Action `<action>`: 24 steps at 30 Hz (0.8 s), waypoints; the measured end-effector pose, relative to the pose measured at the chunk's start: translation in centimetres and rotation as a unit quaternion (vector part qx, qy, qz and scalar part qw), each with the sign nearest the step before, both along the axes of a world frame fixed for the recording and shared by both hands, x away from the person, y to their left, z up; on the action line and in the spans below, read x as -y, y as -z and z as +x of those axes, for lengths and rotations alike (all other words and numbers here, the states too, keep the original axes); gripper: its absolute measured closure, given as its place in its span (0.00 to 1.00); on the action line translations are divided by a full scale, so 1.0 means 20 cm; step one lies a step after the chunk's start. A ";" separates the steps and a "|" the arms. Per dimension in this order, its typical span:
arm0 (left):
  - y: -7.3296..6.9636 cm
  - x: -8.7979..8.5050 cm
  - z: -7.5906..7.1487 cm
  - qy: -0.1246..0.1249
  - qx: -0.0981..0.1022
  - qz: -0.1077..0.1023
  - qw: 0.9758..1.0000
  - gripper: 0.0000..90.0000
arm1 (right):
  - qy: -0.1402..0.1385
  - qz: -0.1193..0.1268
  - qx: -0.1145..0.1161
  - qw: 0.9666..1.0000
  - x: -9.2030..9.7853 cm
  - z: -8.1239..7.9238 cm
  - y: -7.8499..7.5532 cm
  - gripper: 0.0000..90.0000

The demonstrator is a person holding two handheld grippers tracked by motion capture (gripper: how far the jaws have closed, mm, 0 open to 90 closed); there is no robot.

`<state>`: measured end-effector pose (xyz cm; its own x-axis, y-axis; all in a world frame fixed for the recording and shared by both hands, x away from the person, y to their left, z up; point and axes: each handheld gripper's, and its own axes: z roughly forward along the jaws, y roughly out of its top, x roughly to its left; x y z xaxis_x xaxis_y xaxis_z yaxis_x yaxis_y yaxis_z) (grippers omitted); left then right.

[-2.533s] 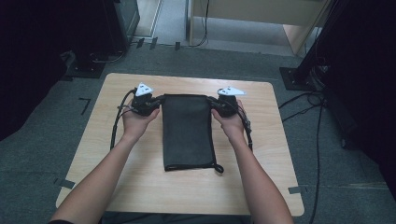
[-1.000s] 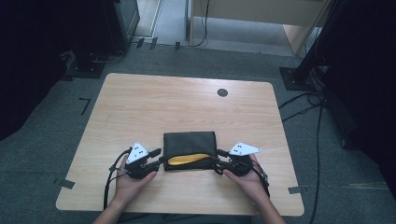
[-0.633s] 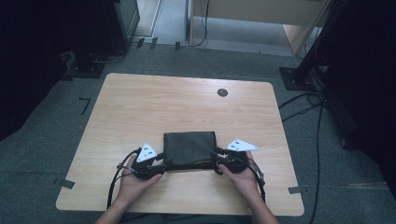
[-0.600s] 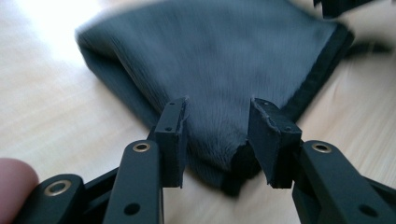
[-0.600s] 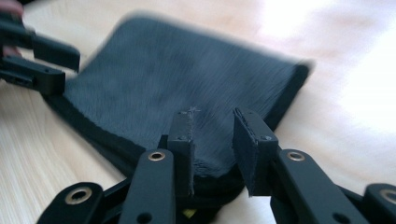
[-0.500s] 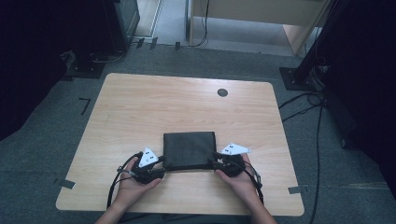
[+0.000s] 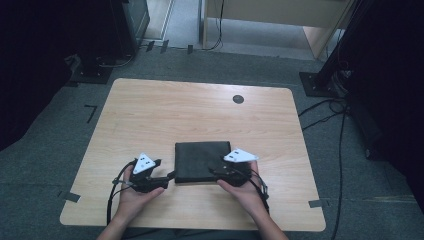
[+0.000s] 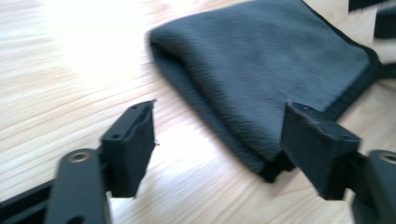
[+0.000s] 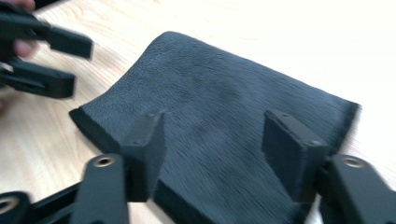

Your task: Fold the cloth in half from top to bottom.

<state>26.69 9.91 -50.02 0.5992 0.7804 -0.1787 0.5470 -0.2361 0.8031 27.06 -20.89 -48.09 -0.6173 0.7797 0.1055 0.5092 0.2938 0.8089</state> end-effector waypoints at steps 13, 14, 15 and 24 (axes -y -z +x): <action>0.01 -0.25 -0.05 -0.045 -0.019 0.029 0.998 0.18 | 0.039 -0.071 -0.013 0.997 -0.18 0.07 0.17 0.39; 0.03 -0.28 -0.05 -0.055 -0.018 0.047 0.997 0.18 | 0.044 -0.070 -0.013 0.996 -0.19 0.08 0.18 0.39; 0.03 -0.29 -0.05 -0.058 -0.018 0.055 0.997 0.18 | 0.049 -0.070 -0.014 0.996 -0.20 0.09 0.17 0.40; 0.05 -0.37 -0.04 -0.086 -0.023 0.086 0.992 0.18 | 0.067 -0.070 -0.011 0.995 -0.27 0.26 0.18 0.40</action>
